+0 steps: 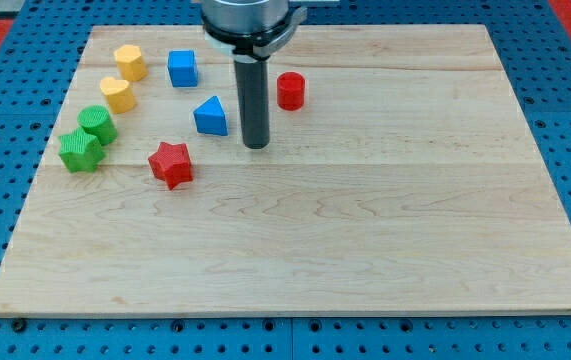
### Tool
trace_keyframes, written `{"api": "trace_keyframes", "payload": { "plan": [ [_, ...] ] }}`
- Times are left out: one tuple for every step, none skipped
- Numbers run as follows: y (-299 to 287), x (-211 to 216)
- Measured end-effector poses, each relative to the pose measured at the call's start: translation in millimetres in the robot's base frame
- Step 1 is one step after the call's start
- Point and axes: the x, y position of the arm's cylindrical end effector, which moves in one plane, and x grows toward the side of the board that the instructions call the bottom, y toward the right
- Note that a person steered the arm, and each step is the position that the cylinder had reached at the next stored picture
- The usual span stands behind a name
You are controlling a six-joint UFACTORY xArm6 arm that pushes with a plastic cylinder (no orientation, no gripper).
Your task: Push the blue cube closer to the yellow hexagon
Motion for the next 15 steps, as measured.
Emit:
{"api": "trace_keyframes", "payload": {
  "plan": [
    [-42.7,-39.8],
    [-33.8,-39.2],
    [-33.6,-7.7],
    [-35.5,-4.5],
    [-35.5,-6.0],
    [-35.4,-9.1],
    [-35.6,-9.1],
    [-31.2,-4.8],
    [-28.3,-0.5],
    [78.0,-10.8],
    [106.9,-108.7],
    [35.4,-150.7],
    [-49.2,-150.3],
    [-97.0,-150.2],
    [-104.0,-135.5]
  ]
}}
